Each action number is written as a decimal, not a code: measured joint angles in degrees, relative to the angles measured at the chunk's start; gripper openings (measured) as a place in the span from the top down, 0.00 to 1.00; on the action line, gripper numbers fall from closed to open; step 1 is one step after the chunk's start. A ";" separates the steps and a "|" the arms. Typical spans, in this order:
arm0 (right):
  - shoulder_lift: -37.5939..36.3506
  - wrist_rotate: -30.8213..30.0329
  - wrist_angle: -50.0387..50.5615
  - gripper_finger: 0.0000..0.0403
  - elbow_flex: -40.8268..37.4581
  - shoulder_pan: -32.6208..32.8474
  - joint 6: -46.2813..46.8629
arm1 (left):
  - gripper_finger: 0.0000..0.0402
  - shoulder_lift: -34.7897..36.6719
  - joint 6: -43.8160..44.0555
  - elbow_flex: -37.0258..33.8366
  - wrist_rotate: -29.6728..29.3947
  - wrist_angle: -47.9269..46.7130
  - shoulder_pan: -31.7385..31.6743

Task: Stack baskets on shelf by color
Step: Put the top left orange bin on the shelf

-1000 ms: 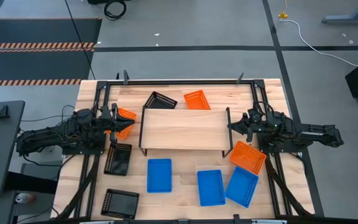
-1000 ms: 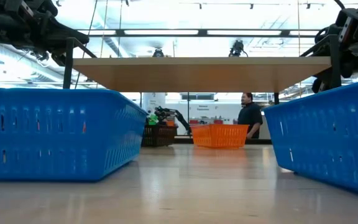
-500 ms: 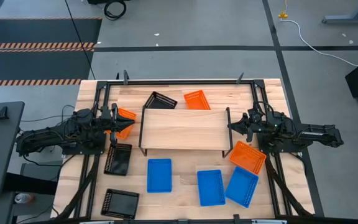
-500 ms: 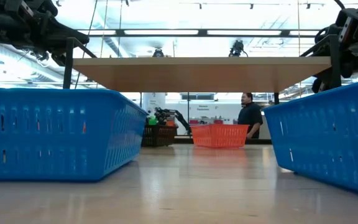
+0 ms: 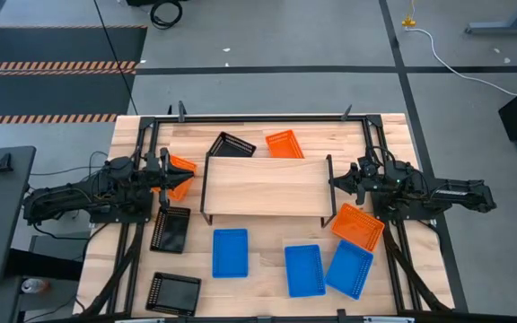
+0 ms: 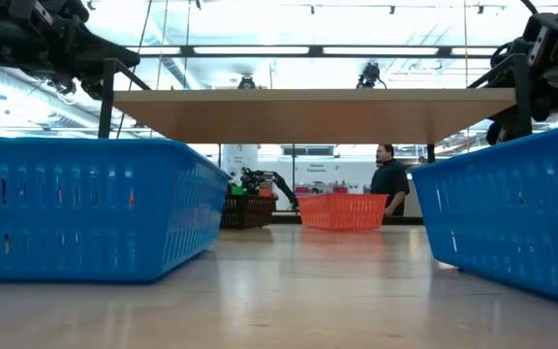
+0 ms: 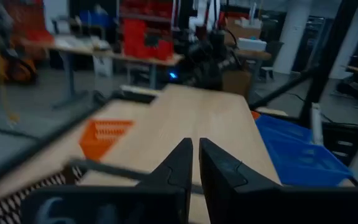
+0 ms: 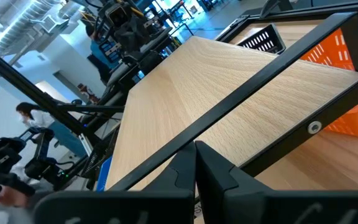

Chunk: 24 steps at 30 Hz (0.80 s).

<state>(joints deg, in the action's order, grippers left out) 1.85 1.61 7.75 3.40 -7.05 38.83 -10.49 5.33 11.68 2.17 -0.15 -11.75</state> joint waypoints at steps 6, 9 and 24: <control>0.01 0.01 0.00 0.98 0.00 0.01 0.01 | 0.93 0.01 -1.44 0.00 -0.19 -0.10 0.00; 0.00 0.02 0.00 0.98 0.02 0.00 0.00 | 0.92 0.01 -1.23 0.00 -0.19 -0.08 0.00; 0.02 0.02 -0.02 0.98 0.00 -0.22 0.02 | 0.92 0.01 9.50 0.00 1.04 0.02 0.00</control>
<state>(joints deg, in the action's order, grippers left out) 1.87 1.63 7.73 3.40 -7.27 38.85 -10.48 14.83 11.68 3.21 -0.14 -11.75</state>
